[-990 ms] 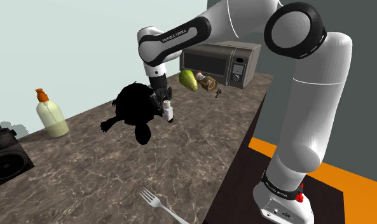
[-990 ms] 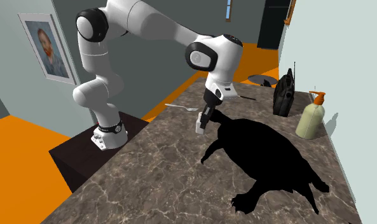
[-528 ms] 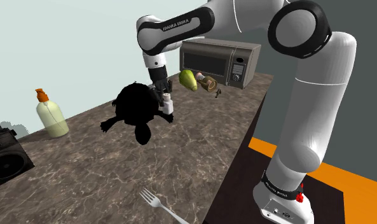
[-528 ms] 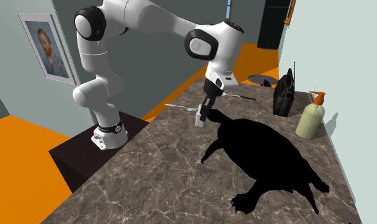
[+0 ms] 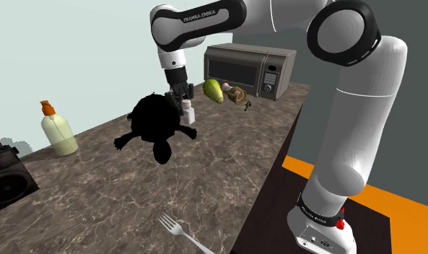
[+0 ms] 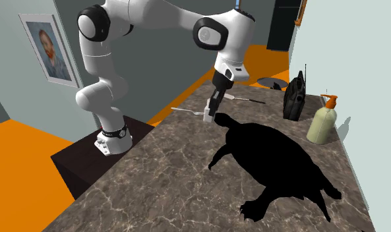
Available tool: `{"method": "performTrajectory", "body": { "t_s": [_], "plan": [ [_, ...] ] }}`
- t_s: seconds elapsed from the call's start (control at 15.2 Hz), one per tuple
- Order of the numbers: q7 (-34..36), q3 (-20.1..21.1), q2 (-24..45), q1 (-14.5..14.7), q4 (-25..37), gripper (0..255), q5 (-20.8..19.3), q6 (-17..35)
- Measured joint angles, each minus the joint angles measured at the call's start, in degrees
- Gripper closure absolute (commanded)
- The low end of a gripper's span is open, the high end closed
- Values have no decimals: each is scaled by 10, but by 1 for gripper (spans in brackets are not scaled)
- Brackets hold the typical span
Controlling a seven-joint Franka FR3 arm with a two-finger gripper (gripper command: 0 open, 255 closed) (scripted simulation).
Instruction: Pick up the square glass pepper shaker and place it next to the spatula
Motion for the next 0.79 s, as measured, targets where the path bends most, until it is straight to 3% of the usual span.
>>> {"method": "performTrajectory", "body": {
  "t_s": [0.79],
  "plan": [
    [145, 70, -27, 81, -38, 255, 31, 14]
  ]
}}
